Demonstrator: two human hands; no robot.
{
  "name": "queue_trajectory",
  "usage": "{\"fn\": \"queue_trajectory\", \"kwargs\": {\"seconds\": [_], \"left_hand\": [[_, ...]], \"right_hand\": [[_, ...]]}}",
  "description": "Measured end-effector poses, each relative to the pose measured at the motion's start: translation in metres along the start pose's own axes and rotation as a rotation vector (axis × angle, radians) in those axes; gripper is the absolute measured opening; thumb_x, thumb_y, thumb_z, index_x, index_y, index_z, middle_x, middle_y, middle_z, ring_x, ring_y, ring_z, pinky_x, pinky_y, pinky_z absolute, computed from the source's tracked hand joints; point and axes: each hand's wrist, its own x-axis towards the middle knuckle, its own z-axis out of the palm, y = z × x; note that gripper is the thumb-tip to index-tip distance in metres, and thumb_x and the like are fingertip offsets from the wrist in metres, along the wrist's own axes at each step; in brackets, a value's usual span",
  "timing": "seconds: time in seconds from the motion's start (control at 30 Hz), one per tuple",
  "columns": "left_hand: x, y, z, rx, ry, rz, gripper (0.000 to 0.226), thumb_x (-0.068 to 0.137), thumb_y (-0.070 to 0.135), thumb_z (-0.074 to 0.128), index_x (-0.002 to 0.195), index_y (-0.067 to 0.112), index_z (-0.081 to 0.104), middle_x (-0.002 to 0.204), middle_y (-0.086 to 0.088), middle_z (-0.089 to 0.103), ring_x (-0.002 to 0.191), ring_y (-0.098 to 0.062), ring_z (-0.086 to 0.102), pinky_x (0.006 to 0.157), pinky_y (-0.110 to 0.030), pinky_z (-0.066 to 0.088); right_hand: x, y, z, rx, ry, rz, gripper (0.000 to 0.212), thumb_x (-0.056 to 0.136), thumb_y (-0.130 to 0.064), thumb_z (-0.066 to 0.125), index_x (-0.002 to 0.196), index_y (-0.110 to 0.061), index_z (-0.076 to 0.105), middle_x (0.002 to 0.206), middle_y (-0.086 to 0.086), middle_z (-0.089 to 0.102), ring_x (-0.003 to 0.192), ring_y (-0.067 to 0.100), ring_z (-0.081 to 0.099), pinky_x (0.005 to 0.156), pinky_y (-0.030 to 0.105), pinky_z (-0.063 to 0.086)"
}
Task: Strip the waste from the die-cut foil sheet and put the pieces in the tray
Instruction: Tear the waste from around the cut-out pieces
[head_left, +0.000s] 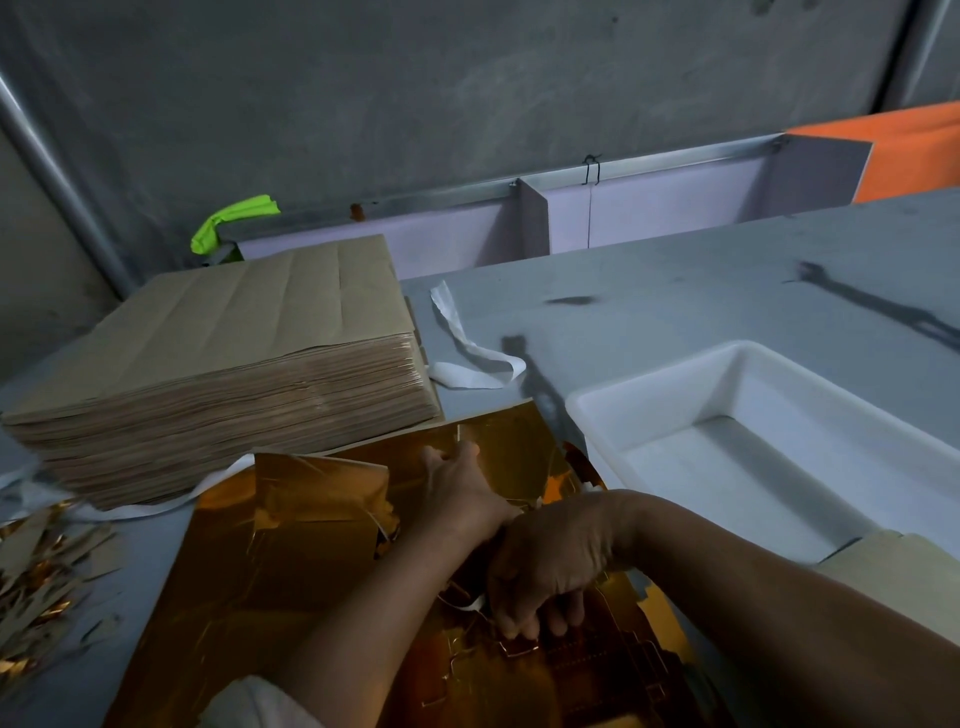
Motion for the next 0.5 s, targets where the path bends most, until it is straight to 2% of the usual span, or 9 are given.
{"fn": "queue_trajectory", "kwargs": {"seconds": [0.03, 0.1, 0.17, 0.3, 0.5], "left_hand": [[0.001, 0.001, 0.001, -0.018, -0.002, -0.008, 0.095, 0.072, 0.027, 0.086, 0.148, 0.030, 0.028, 0.148, -0.009, 0.014, 0.129, -0.030, 0.041, 0.076, -0.029, 0.041], [0.003, 0.002, 0.002, -0.070, -0.012, -0.016, 0.094, 0.073, 0.022, 0.085, 0.147, 0.034, 0.028, 0.147, -0.009, 0.018, 0.129, -0.031, 0.041, 0.076, -0.030, 0.041], [0.005, 0.002, 0.002, -0.148, -0.050, -0.009, 0.094, 0.073, 0.017, 0.084, 0.146, 0.037, 0.029, 0.146, -0.008, 0.024, 0.126, -0.030, 0.042, 0.074, -0.027, 0.042], [0.008, 0.000, 0.003, -0.315, -0.114, 0.017, 0.092, 0.077, 0.000, 0.076, 0.148, 0.035, 0.029, 0.148, -0.005, 0.038, 0.113, -0.018, 0.044, 0.055, -0.018, 0.036], [0.017, -0.004, 0.001, -0.289, -0.002, 0.012, 0.086, 0.079, 0.006, 0.077, 0.147, 0.033, 0.031, 0.143, -0.007, 0.044, 0.121, -0.025, 0.049, 0.068, -0.024, 0.044]], "right_hand": [[-0.004, -0.006, 0.002, 0.016, -0.077, -0.029, 0.031, 0.103, -0.014, 0.046, 0.131, -0.003, 0.054, 0.102, 0.006, 0.059, 0.085, 0.015, 0.058, 0.075, 0.025, 0.045], [-0.008, -0.012, 0.003, 0.035, -0.106, -0.064, 0.031, 0.103, -0.012, 0.046, 0.129, 0.002, 0.054, 0.092, 0.002, 0.055, 0.076, 0.012, 0.054, 0.071, 0.025, 0.046], [-0.009, -0.014, 0.003, 0.033, -0.098, -0.088, 0.031, 0.102, -0.012, 0.046, 0.129, 0.003, 0.054, 0.092, 0.003, 0.055, 0.075, 0.012, 0.054, 0.071, 0.025, 0.046], [-0.013, -0.017, 0.002, 0.009, -0.087, -0.113, 0.031, 0.102, -0.014, 0.048, 0.128, 0.002, 0.055, 0.093, 0.003, 0.056, 0.075, 0.011, 0.055, 0.071, 0.025, 0.047], [-0.013, -0.017, 0.003, -0.008, -0.052, -0.124, 0.030, 0.102, -0.014, 0.047, 0.126, 0.000, 0.056, 0.095, 0.005, 0.057, 0.075, 0.011, 0.056, 0.071, 0.025, 0.048]]}}
